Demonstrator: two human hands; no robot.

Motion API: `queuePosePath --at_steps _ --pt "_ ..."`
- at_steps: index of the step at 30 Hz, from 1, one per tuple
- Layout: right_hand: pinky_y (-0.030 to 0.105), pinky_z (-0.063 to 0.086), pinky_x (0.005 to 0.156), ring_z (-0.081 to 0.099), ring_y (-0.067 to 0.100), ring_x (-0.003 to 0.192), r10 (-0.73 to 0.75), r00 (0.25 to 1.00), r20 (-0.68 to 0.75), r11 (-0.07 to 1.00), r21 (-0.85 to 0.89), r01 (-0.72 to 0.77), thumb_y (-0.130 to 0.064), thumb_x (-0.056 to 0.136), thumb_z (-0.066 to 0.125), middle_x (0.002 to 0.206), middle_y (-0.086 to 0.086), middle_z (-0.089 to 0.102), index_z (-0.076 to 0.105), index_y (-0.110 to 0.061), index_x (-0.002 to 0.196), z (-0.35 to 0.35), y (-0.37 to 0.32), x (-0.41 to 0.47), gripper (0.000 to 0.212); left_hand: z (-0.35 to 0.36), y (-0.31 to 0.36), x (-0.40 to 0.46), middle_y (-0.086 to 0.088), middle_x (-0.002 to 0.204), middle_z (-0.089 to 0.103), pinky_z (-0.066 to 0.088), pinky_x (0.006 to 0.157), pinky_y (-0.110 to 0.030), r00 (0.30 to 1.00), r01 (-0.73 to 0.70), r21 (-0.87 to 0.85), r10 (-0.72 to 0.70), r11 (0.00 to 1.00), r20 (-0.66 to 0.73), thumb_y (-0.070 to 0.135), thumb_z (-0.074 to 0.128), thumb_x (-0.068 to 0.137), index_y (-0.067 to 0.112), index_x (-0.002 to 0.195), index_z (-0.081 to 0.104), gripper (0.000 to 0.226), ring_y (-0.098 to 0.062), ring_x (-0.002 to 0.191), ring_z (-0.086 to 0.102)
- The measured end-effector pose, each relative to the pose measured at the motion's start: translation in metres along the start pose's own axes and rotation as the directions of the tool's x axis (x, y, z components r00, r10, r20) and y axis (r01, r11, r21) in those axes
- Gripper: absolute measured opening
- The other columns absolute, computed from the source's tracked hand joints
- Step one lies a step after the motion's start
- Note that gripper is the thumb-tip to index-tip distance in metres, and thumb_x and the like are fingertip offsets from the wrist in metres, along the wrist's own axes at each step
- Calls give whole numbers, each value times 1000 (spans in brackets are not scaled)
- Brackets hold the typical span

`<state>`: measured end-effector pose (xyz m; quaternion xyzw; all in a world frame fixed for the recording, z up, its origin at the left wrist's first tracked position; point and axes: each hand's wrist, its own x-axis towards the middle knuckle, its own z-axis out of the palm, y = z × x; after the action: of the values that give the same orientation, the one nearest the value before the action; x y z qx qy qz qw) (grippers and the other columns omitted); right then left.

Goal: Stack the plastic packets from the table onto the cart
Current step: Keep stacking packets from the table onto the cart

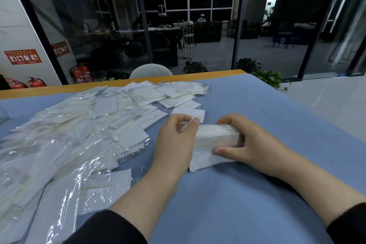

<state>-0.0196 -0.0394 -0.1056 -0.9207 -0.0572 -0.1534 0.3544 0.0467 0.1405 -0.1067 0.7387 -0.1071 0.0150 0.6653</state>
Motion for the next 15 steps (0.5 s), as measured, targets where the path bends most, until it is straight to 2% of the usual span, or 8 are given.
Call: queuePosePath --at_steps 3,5,8,10,12,14,15 --pt "10 43 77 57 1 94 14 997 -78 996 87 -7 -30 78 86 105 -26 58 56 -41 107 3 1 0 44 1 2 -1 12 83 67 40 60 -11 998 -50 -29 51 998 21 38 55 101 23 89 68 23 4 69 53" --pt "12 44 79 58 3 97 17 997 -77 996 89 -10 -31 76 87 106 -23 59 57 -40 108 2 2 0 45 0 3 -2 9 73 63 36 55 -13 995 -92 23 92 995 36 39 55 102 20 84 66 28 1 63 49" --pt "17 47 78 58 5 95 28 1000 -6 999 21 -28 -38 77 85 103 -20 60 60 -38 106 -1 7 0 38 0 -3 1 7 59 42 29 48 -20 994 -87 140 77 986 75 38 55 101 6 76 57 41 -7 53 35" --pt "17 47 75 58 5 91 38 999 16 999 -6 -38 -36 81 82 101 -20 60 59 -38 106 -4 8 -1 34 0 -3 1 5 63 46 30 49 -21 994 -84 154 72 985 85 38 51 103 4 82 60 41 -7 54 36" --pt "16 46 72 57 5 85 47 999 23 999 -19 -47 -30 84 78 97 -21 61 58 -39 106 -3 9 -1 30 0 0 0 12 78 61 37 58 -16 989 -67 111 51 992 142 44 46 104 19 94 66 34 0 66 49" --pt "16 45 71 58 5 82 54 999 -4 998 -20 -54 -24 86 76 95 -20 63 60 -38 103 -5 9 -1 28 -2 5 -3 18 99 62 42 71 -19 965 -41 102 13 994 262 49 51 100 33 110 60 21 -1 85 57" --pt "16 45 71 59 6 83 51 998 -25 999 -10 -51 -21 86 76 95 -19 64 60 -37 102 -7 8 -1 27 -6 6 -5 20 108 59 43 72 -18 942 -59 136 10 989 334 47 60 96 39 118 54 24 1 89 58"
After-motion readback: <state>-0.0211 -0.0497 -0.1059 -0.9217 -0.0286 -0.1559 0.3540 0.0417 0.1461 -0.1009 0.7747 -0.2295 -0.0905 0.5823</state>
